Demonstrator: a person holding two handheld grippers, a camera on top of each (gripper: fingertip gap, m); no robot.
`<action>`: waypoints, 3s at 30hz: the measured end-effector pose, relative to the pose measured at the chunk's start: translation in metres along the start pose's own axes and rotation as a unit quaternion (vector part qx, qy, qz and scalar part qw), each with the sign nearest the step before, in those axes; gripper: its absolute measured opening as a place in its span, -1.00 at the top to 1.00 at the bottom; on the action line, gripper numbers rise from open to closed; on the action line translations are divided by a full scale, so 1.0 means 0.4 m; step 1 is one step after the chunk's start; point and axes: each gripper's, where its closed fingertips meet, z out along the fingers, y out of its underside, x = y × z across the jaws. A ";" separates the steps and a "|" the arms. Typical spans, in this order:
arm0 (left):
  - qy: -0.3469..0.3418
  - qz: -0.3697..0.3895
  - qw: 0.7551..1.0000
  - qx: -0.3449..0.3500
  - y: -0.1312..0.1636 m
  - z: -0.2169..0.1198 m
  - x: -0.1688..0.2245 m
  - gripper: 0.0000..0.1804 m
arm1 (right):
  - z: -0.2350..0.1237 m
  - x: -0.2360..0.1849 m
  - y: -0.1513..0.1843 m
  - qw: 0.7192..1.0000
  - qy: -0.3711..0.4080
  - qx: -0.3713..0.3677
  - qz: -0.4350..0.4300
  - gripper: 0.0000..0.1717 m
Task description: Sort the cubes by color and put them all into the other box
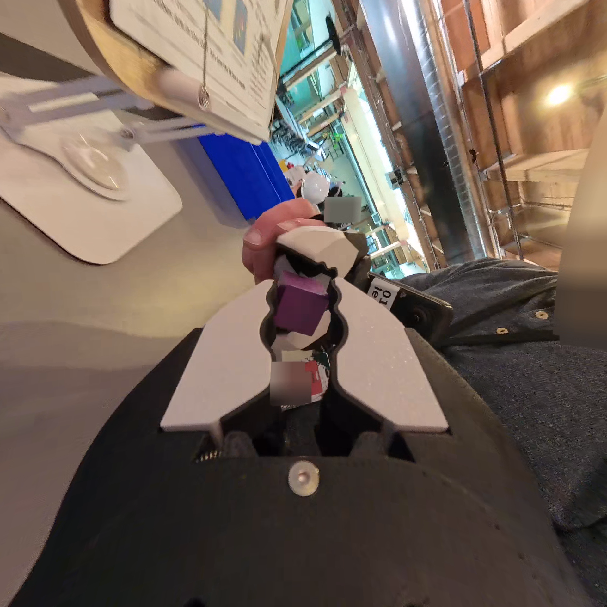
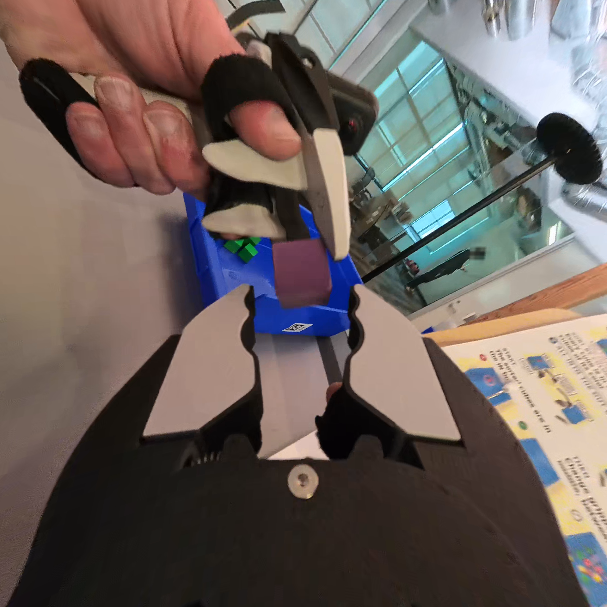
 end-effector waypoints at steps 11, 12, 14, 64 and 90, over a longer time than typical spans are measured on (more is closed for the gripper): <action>0.084 0.017 0.996 0.024 -0.015 0.089 0.085 0.99 | -0.217 0.081 0.040 0.996 0.078 -0.039 0.030 0.67; 0.077 0.025 0.996 0.025 -0.020 0.084 0.087 0.99 | -0.261 0.109 0.063 0.993 0.091 -0.053 0.055 0.67; 0.051 0.039 0.998 0.028 -0.028 0.072 0.075 1.00 | -0.364 0.174 0.145 0.983 0.125 -0.100 0.092 0.67; -0.382 0.271 0.822 -0.324 -0.101 -0.241 -0.561 0.50 | -1.059 0.470 0.817 0.770 0.370 -0.456 0.251 0.55; -0.414 0.271 0.831 -0.253 -0.156 -0.254 -0.538 0.75 | -0.971 0.486 0.680 0.825 0.355 -0.392 0.200 0.56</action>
